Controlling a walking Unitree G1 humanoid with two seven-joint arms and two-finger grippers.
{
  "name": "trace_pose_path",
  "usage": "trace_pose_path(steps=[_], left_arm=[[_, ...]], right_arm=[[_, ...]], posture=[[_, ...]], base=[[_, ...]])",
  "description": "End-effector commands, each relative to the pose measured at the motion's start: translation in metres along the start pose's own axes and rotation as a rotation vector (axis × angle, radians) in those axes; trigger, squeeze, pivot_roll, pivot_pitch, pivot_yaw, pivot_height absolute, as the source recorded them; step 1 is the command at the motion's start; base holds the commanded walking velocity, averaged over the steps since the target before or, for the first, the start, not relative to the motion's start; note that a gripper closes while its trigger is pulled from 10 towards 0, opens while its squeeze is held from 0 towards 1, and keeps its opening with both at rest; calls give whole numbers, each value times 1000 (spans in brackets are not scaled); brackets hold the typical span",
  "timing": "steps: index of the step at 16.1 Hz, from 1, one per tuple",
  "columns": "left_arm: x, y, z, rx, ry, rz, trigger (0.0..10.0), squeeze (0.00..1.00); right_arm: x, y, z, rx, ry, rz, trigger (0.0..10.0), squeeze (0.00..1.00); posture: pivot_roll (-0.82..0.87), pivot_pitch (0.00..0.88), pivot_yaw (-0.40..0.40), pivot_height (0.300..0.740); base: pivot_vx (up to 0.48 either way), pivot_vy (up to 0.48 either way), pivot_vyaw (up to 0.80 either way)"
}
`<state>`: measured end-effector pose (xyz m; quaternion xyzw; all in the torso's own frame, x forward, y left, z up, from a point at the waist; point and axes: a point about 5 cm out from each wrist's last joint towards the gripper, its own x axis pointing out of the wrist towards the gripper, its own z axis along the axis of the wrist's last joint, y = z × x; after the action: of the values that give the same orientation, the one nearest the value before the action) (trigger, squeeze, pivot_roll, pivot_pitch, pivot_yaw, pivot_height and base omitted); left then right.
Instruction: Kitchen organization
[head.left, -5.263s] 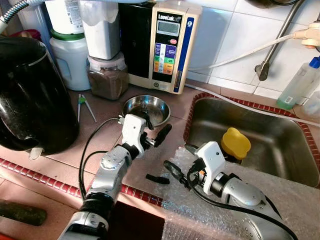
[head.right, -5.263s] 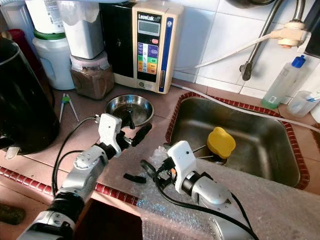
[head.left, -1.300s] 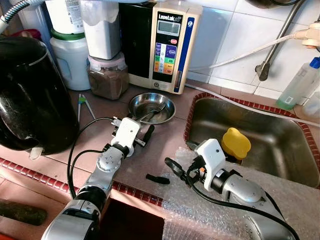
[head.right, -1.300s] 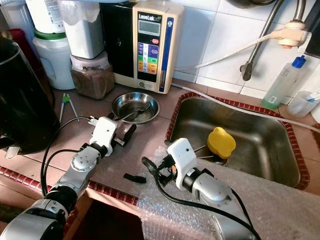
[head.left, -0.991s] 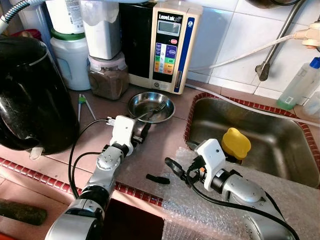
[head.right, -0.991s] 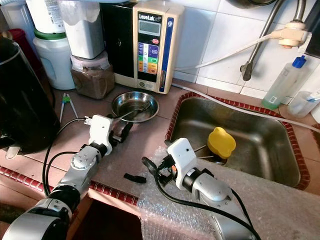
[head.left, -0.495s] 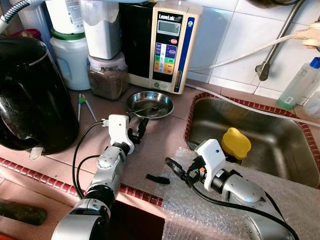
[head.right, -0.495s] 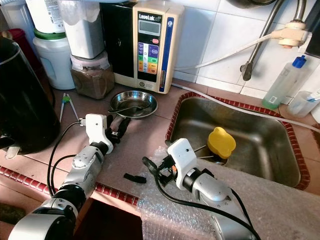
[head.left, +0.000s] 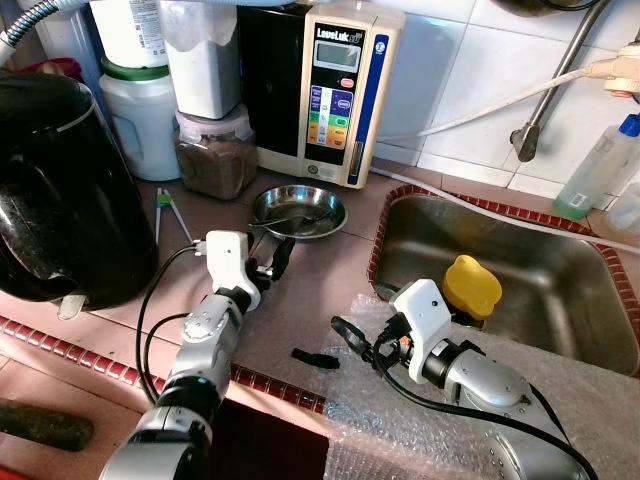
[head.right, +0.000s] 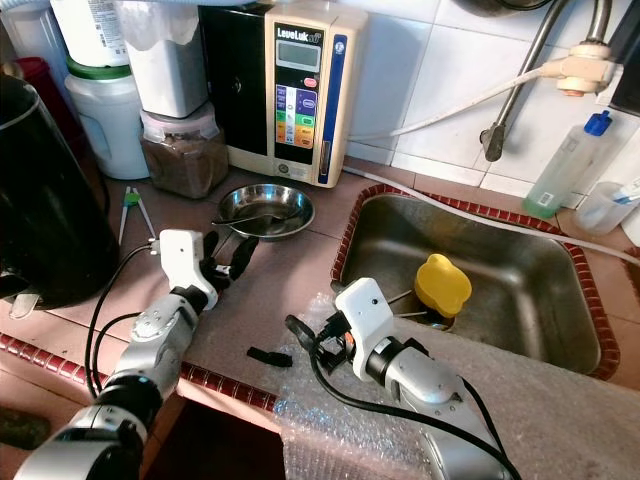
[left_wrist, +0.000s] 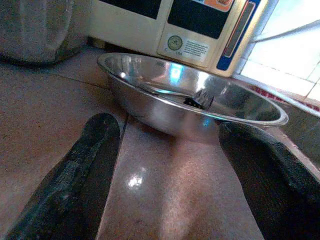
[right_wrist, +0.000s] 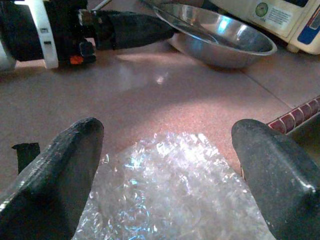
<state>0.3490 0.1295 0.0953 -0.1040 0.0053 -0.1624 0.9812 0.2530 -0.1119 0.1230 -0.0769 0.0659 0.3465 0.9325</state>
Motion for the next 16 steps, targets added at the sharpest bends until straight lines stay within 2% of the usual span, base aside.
trace_pose_path(steps=[1, 4, 6, 8, 10, 12, 13, 15, 16], left_arm=[[-2, -1, -2, -37, 4, -5, 10000, 1000], [-3, -6, -3, -60, 9, -20, 10000, 1000], [-8, -6, -7, -17, 38, -58, 10000, 1000], [-17, 2, -11, 56, 99, -72, 10000, 1000], [-24, 3, -12, 77, 119, -114, 10000, 1000], [-38, 8, -17, 127, 169, -120, 10000, 1000], [-43, 8, -21, 126, 179, -120, 10000, 1000], [-42, 5, -16, 119, 139, -88, 10000, 1000], [-41, 0, -11, 306, 119, -125, 10000, 1000]], right_arm=[[-1, -2, -2, -8, 7, -8, 10000, 0], [-1, -3, -2, -14, 8, -5, 10000, 0], [-3, -5, -1, -17, 9, -13, 10000, 0], [-5, -7, -3, -19, 15, -17, 10000, 0], [-5, -7, -3, -22, 17, -17, 10000, 0], [-4, -9, -2, -23, 16, -17, 10000, 0], [-3, -9, -1, -18, 8, -4, 10000, 0], [-2, -8, 0, -21, 3, 4, 10000, 0], [-3, -10, 1, -25, 1, 3, 10000, 0]], posture=[[61, 0, -67, 740], [55, 0, -68, 740], [55, 0, -68, 740], [53, 0, -65, 740], [58, 0, -66, 740], [65, 0, -70, 740], [69, 0, -73, 740], [68, 0, -78, 740], [65, 0, -78, 740]], base=[[0, 0, 0], [0, 0, 0], [0, 0, 0], [0, 0, 0], [0, 0, 0], [0, 0, 0], [0, 0, 0], [0, 0, 0], [0, 0, 0]])
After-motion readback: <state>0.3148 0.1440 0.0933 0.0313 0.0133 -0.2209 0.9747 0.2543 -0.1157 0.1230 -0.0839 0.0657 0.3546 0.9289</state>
